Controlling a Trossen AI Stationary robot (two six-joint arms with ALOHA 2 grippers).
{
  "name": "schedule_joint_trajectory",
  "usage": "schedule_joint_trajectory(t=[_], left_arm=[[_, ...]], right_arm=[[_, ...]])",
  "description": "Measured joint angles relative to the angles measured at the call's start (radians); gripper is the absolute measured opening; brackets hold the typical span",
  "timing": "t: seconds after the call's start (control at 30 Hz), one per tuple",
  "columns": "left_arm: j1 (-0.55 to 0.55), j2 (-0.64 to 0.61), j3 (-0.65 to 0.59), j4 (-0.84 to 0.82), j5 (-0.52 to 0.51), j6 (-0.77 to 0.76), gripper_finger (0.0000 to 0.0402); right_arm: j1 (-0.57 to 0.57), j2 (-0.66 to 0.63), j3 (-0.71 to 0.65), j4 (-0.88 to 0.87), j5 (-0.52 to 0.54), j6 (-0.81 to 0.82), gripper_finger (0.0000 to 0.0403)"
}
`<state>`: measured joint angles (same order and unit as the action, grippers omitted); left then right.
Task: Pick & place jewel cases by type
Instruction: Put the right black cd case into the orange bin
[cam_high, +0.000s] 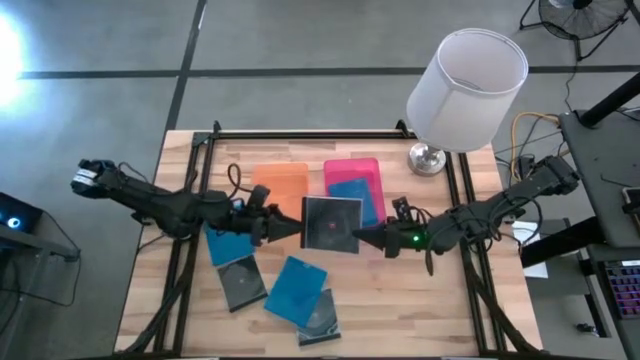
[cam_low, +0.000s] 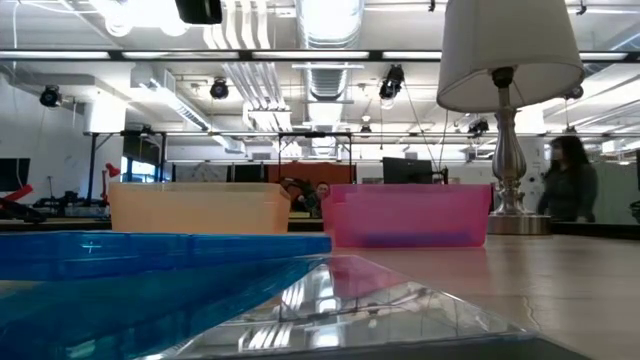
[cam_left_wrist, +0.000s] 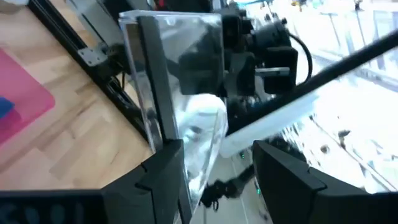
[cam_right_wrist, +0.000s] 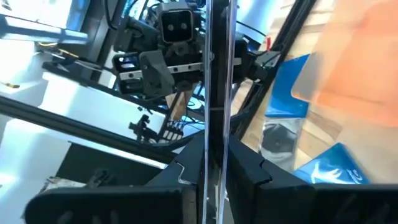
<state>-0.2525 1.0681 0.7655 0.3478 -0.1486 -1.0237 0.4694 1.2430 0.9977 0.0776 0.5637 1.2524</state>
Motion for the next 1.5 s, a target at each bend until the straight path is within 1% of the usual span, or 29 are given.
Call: schedule_joint_trajectory(t=[0.07,0.13,0.27,0.37,0.57,0.7,0.73,1.07,1.2,1.27,1.37,1.5], left_arm=[[0.012,-0.029,-0.003,-0.041,0.037,0.001,0.0179],[0.015,-0.075,-0.004,-0.107,0.035,0.013,0.0179],[0.022,-0.174,-0.004,-0.228,-0.043,0.029,0.0179],[0.032,-0.197,-0.004,-0.229,-0.079,0.034,0.0179],[0.038,-0.105,-0.029,-0.169,-0.068,0.018,0.0179],[0.039,-0.045,-0.059,0.049,-0.048,0.018,0.0179],[0.041,-0.035,-0.062,0.077,-0.046,0.022,0.0179],[0.057,0.036,-0.053,0.128,-0.013,0.011,0.0179],[0.071,0.071,-0.038,0.25,0.029,0.025,0.0179],[0.079,0.094,-0.023,0.256,0.048,0.039,0.0176],[0.086,0.123,-0.012,0.245,0.082,0.047,0.0155],[0.089,0.126,-0.011,0.247,0.096,0.049,0.01]], right_arm=[[0.001,-0.002,0.0,-0.019,0.005,0.002,0.0034],[0.004,-0.013,0.0,-0.026,0.009,0.007,0.0034],[0.006,-0.024,0.001,-0.039,0.012,0.009,0.0034],[0.005,-0.023,0.001,-0.041,0.011,0.007,0.0034],[-0.001,-0.02,0.001,-0.031,0.004,-0.003,0.0034],[-0.001,-0.017,0.001,-0.029,-0.015,0.0,0.0034],[-0.001,-0.017,0.001,-0.03,-0.015,0.001,0.0034],[-0.005,-0.012,0.001,-0.012,-0.017,-0.004,0.0034],[-0.014,-0.009,0.001,-0.012,-0.028,-0.005,0.0034],[-0.02,-0.009,0.001,-0.011,-0.036,-0.007,0.0034],[-0.025,-0.009,0.001,-0.013,-0.037,-0.002,0.0034],[-0.026,-0.008,0.001,-0.012,-0.038,0.004,0.0034]])
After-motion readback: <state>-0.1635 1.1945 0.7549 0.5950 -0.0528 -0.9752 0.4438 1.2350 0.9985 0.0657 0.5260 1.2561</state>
